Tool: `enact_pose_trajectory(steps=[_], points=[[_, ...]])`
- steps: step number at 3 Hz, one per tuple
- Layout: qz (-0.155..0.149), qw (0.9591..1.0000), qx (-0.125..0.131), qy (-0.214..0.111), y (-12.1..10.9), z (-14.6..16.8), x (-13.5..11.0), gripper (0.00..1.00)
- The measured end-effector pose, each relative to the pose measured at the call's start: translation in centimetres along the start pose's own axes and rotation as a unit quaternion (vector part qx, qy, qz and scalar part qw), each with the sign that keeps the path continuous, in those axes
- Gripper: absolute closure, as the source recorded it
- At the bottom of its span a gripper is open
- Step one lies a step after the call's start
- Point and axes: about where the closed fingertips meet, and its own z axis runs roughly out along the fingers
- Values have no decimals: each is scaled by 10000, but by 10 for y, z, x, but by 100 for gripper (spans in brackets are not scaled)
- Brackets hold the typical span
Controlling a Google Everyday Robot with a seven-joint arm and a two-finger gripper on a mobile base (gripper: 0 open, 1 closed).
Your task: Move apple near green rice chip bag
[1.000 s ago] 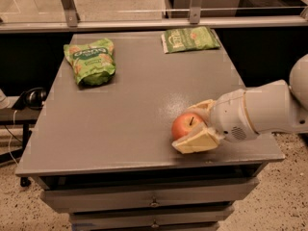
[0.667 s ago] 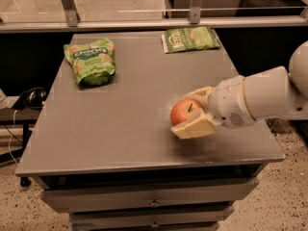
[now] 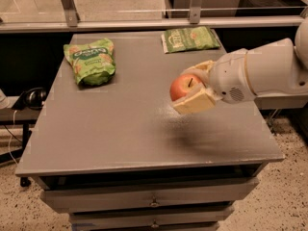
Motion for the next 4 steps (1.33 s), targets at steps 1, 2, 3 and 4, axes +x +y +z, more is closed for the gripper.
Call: enact_pose_trajectory(steps=[1, 2, 3, 4], points=[[-68, 9998, 123, -152, -4, 5, -15, 100], [-219, 9978, 168, -609, -23, 38, -48, 100], [-274, 9953, 152, -920, -53, 86, -73, 100], [-350, 9934, 27, -1094, -78, 142, -86, 100]])
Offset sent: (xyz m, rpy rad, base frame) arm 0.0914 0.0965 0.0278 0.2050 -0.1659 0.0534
